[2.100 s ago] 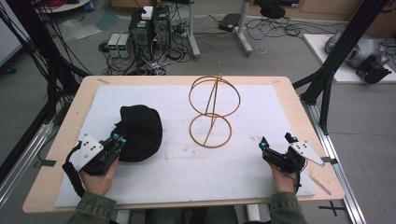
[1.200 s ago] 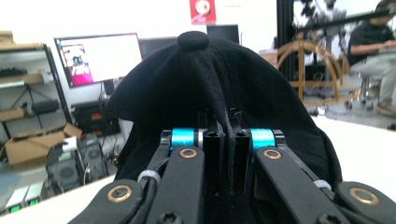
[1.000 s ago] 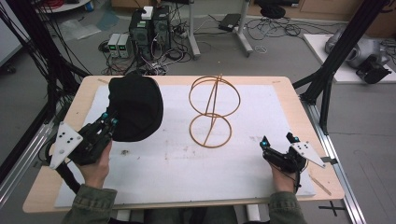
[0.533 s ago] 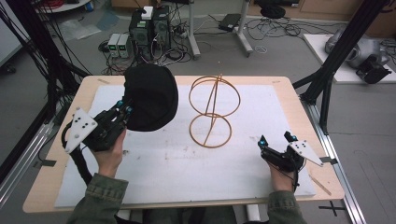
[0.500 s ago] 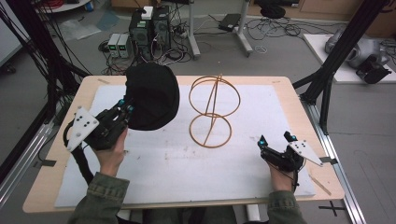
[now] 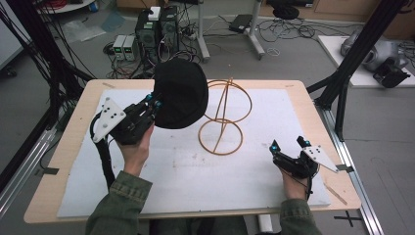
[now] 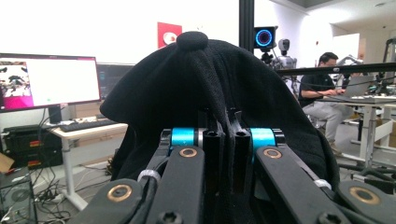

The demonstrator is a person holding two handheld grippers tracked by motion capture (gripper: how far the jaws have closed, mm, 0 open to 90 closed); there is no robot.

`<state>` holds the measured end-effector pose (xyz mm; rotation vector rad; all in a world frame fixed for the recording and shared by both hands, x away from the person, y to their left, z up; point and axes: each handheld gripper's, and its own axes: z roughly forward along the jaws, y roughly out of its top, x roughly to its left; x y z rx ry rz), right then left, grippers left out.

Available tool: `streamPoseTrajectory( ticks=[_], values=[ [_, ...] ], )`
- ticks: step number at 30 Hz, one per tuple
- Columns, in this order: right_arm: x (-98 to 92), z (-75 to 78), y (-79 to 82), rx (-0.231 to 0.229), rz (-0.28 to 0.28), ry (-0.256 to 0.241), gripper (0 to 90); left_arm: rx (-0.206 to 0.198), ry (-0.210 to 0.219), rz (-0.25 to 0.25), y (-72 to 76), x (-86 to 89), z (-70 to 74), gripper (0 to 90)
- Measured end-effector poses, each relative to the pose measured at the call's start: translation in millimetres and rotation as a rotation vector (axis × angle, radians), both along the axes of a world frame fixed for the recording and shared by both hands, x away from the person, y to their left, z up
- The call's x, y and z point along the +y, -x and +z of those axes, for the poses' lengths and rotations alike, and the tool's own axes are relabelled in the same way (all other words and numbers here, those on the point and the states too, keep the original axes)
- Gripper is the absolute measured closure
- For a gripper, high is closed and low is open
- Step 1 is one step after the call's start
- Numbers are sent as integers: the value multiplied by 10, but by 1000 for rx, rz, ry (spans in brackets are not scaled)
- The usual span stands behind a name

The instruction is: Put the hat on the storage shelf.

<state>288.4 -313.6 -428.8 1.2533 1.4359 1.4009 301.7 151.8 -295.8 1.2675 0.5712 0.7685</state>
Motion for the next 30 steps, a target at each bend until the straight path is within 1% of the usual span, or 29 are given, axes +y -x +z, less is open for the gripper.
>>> streamPoseTrajectory(
  ticks=[1,5,7,8,9,10,12,13,14,15,18,19,21,22,23,24,25,26,27,29,30],
  values=[
    [1,1,1,2,-2,-8,39,-2,3,-3,-10,-23,10,876],
    [-16,1,-4,-1,-6,-7,39,-4,10,-28,-78,-146,51,876],
    [-18,2,0,3,-6,-10,38,-6,8,-33,-95,-169,58,875],
    [-20,1,1,4,-5,-11,39,-3,22,-40,-124,-220,73,876],
    [-22,0,0,4,-3,-8,39,-7,27,-45,-137,-242,79,876],
    [-21,-4,-2,0,-4,-9,39,-7,27,-45,-137,-242,79,876],
    [-23,-2,0,4,-1,-10,39,-11,32,-51,-164,-299,96,876],
    [-25,-4,-1,2,0,-13,39,-11,42,-59,-184,-345,109,876],
    [-25,-4,-1,2,0,-13,39,-11,42,-59,-184,-345,109,876],
    [-30,-5,-6,0,-1,-5,39,-14,50,-66,-210,-395,126,876],
    [-24,-3,-7,3,1,-12,38,-13,52,-78,-256,-471,155,876],
    [-26,-5,-8,3,-1,-9,39,-13,52,-78,-256,-471,155,875],
    [-28,-4,-11,3,2,-8,39,-7,56,-88,-303,-553,173,876],
    [-28,-4,-11,3,2,-8,39,-7,56,-88,-303,-553,173,876],
    [-30,-6,-12,4,2,-9,39,-5,60,-101,-333,-611,178,876],
    [-30,-4,-12,5,1,-9,39,-5,60,-101,-333,-611,178,875],
    [-31,-6,-14,4,2,-8,39,-1,55,-110,-363,-672,179,876],
    [-31,-6,-14,4,2,-8,39,-1,55,-110,-363,-672,179,876],
    [-27,-12,-19,3,8,-1,39,19,55,-125,-403,-739,191,875],
    [-20,-24,-22,8,13,4,39,37,48,-140,-455,-799,216,876],
    [-22,-27,-25,9,14,9,39,42,36,-144,-472,-824,224,875]
  ],
)
